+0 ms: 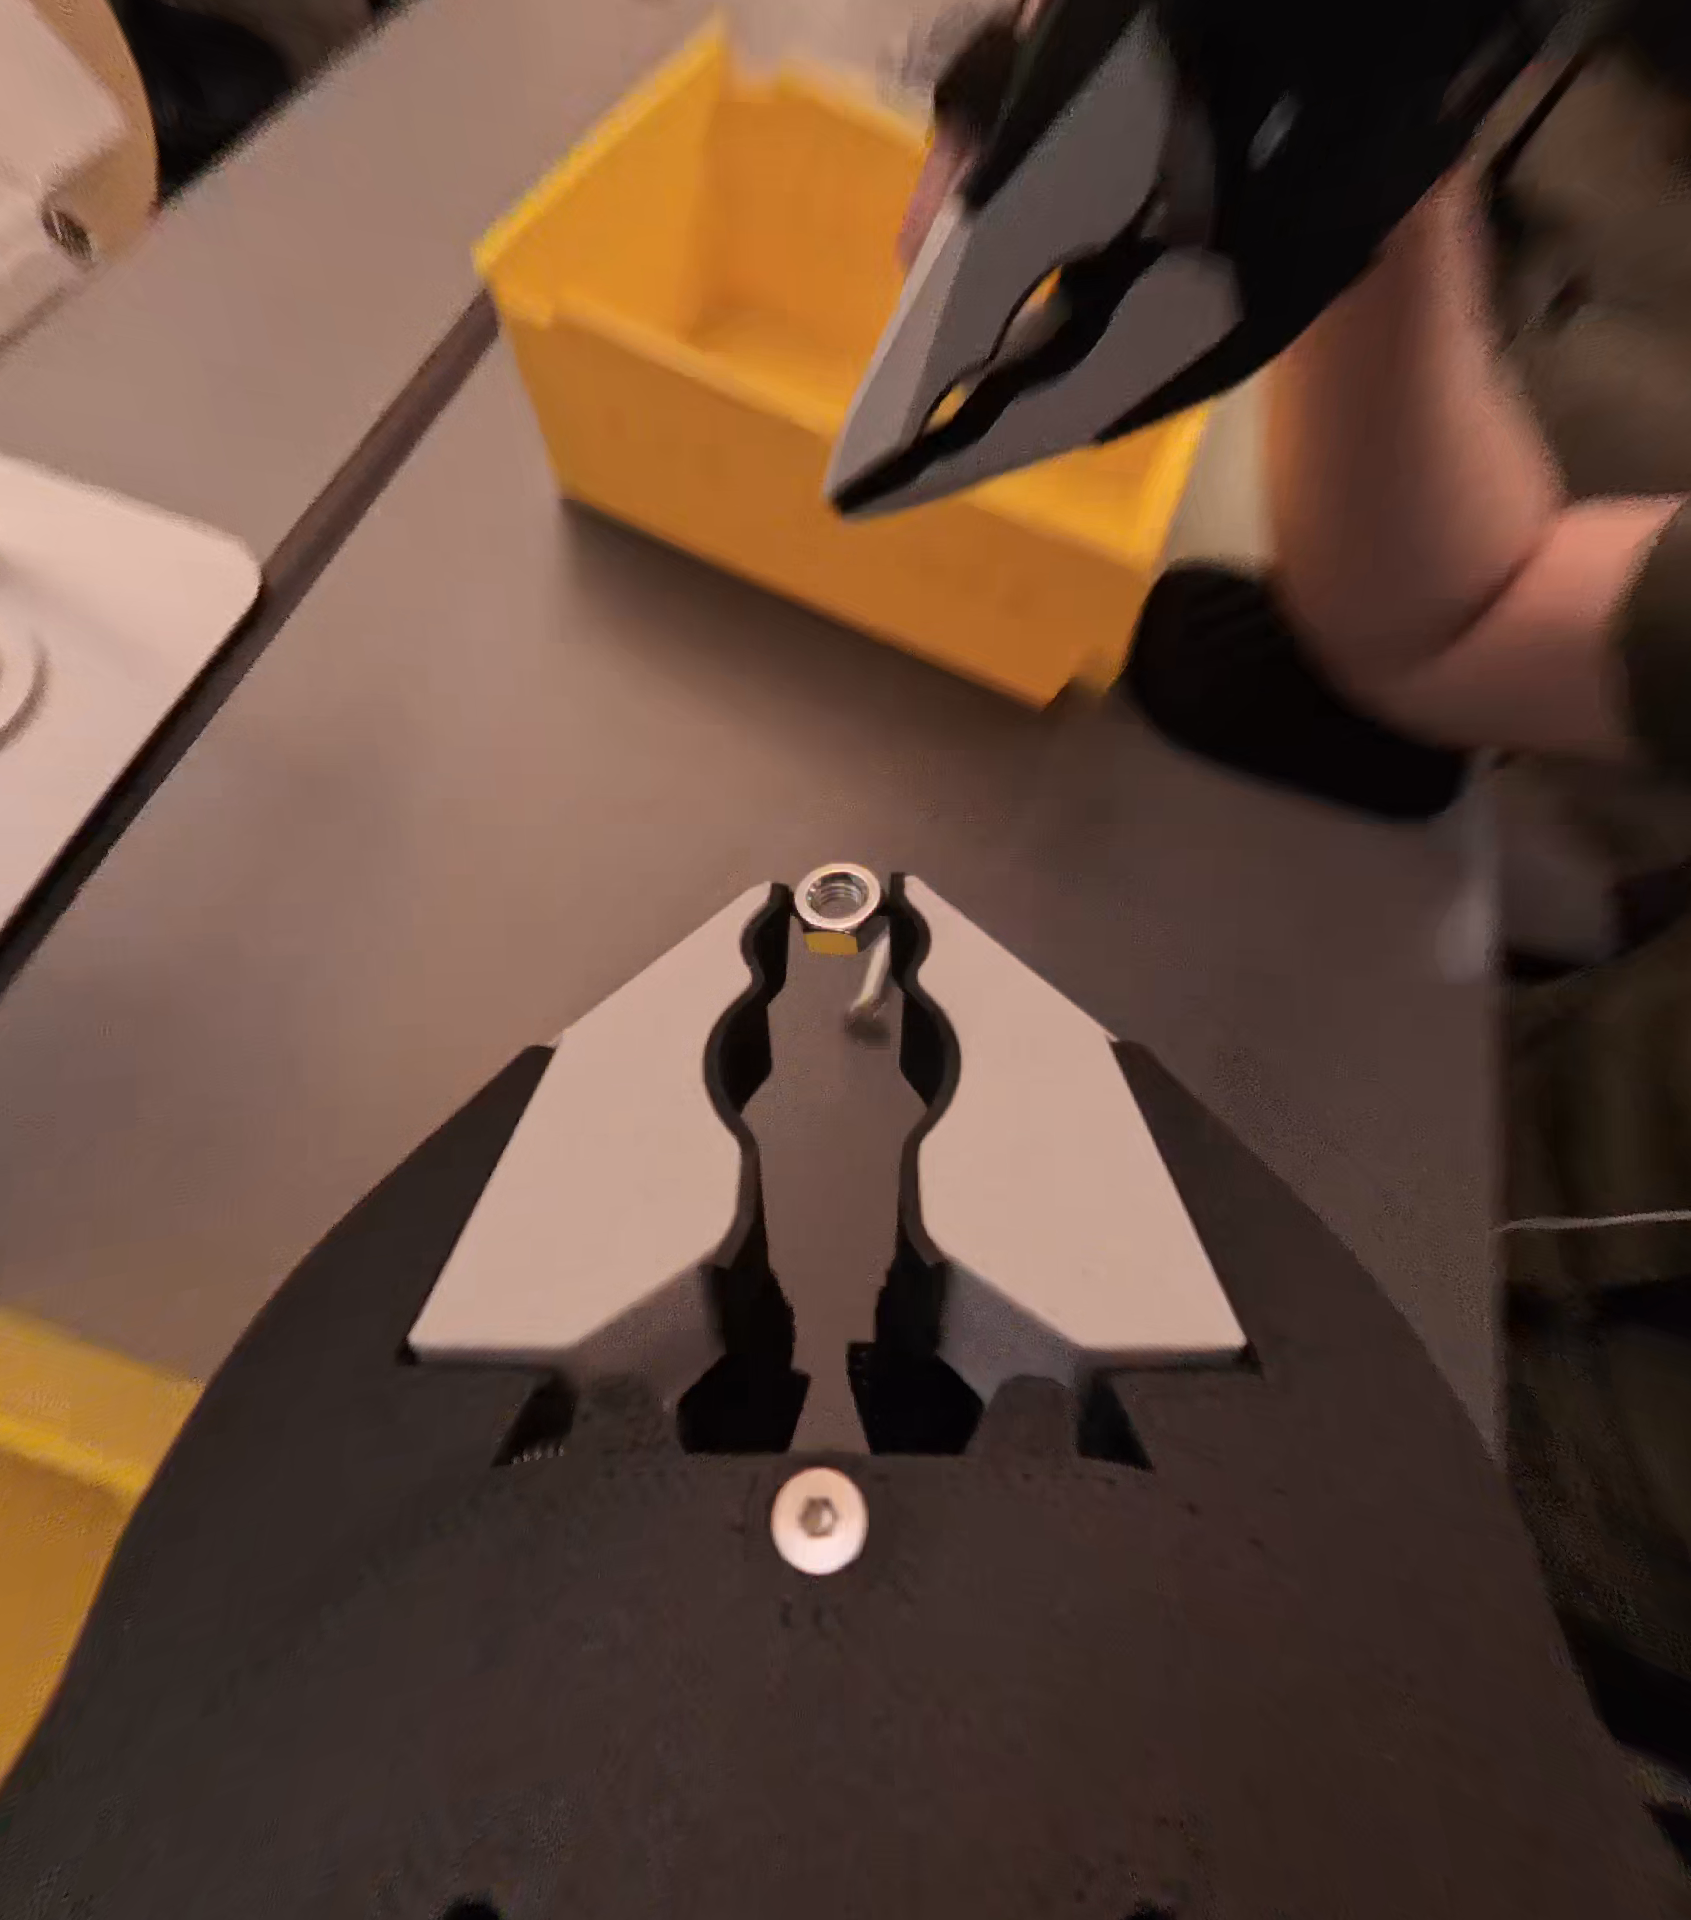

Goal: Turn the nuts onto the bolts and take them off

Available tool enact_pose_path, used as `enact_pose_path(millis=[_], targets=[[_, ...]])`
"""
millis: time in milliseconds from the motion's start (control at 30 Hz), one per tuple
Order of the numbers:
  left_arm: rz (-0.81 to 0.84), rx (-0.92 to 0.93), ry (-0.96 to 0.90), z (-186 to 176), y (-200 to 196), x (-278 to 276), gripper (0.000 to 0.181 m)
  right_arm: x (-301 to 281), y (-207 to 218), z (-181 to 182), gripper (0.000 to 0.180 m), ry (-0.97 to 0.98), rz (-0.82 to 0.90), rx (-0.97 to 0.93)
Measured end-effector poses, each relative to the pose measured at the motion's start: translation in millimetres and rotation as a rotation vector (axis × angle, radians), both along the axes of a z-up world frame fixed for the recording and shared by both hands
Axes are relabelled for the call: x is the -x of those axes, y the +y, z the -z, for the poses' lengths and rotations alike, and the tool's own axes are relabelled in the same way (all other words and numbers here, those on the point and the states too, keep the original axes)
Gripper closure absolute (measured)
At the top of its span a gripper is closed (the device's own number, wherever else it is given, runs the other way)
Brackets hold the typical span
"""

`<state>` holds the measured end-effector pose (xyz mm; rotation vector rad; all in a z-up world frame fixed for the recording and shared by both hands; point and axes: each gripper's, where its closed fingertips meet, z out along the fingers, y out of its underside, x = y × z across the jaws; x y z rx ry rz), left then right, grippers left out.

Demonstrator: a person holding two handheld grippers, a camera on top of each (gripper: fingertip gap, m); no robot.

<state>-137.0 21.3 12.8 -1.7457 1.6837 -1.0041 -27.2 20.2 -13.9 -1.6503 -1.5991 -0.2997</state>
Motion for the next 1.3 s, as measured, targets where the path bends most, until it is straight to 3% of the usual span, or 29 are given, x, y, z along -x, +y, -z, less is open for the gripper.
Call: enact_pose_path(millis=[133, 267, 400, 467, 533, 667, 800, 900, 1133, 1300], targets=[[0.035, -0.136, 0.123, 40, 12, -13, 0.163, 17, -16, 13, 0.180, 0.048, -0.083, 0.123], [0.051, 0.028, 0.057, 53, 4, -30, 0.163, 27, -23, 13, 0.180, 0.114, -0.138, 0.169], [0.010, 0.040, -0.024, 50, 6, -29, 0.163, 35, -21, 11, 0.180, 0.188, -0.171, 0.183], [-0.006, 0.176, -0.072, 48, -3, -25, 0.164, 38, -23, 15, 0.180, 0.199, -0.183, 0.219], [-0.007, 0.264, -0.007, 67, -13, -17, 0.163, 39, -25, 24, 0.180, 0.174, -0.182, 0.257], [0.018, 0.269, 0.287, 123, -25, 1, 0.163, 50, -35, 44, 0.179, 0.129, -0.216, 0.356], [0.038, 0.191, 0.366, 135, -33, -8, 0.163, 52, -37, 60, 0.179, 0.074, -0.215, 0.399], [0.168, 0.141, 0.408, 144, -52, -7, 0.163, 50, -38, 57, 0.180, 0.084, -0.210, 0.402], [0.438, -0.035, 0.274, 148, -94, -31, 0.163, 37, -41, 29, 0.179, 0.151, -0.208, 0.335], [0.498, -0.121, 0.304, 166, -103, -37, 0.163, 20, -50, -5, 0.180, 0.228, -0.203, 0.258]])
